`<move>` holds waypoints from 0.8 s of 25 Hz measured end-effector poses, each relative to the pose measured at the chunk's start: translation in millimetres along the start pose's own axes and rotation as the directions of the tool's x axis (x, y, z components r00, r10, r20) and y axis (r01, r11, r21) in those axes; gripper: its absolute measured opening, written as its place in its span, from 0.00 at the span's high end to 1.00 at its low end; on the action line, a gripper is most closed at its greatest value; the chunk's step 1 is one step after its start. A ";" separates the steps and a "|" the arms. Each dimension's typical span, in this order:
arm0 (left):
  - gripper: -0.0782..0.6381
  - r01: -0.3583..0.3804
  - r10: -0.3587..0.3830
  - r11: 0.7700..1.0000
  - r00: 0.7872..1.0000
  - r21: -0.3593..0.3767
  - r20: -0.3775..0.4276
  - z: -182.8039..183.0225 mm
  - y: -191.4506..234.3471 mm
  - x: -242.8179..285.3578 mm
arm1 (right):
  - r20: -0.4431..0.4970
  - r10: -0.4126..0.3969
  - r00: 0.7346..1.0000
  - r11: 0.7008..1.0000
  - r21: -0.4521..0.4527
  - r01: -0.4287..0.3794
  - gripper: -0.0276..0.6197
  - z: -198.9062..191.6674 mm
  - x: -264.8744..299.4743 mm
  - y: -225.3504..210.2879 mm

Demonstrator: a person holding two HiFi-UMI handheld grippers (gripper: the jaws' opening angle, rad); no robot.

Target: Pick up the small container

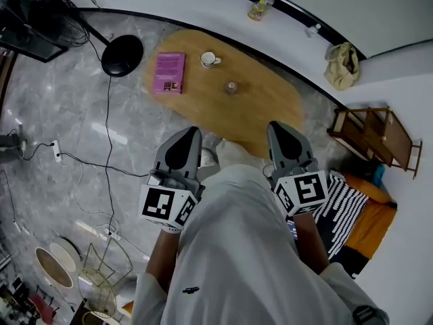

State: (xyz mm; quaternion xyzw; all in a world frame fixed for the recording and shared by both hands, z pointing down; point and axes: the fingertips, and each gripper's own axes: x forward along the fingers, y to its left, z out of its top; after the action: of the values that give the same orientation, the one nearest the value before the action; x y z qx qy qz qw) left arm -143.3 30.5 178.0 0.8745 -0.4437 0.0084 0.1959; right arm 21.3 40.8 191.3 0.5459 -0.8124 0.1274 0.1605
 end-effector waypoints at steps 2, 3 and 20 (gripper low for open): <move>0.86 -0.002 0.002 1.000 1.000 0.000 -0.007 -2.3 0.4 4.6 | -0.010 0.006 1.000 1.000 -0.001 -0.006 0.95 -2.4 2.3 -2.0; 0.87 -0.002 0.002 1.000 1.000 -0.001 -0.013 -3.9 0.7 7.2 | -0.017 0.009 1.000 1.000 -0.001 -0.009 0.95 -3.9 3.8 -3.3; 0.86 -0.010 0.016 0.998 0.993 0.058 -0.115 -33.5 12.1 63.8 | -0.080 0.076 0.994 0.997 0.015 -0.075 0.95 -25.2 57.7 -28.4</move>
State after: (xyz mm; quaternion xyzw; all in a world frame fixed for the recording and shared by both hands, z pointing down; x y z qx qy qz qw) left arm -108.7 -13.5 225.0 0.8749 -0.4369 0.0728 0.1959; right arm 30.4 -8.9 238.4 0.5101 -0.8246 0.1602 0.1848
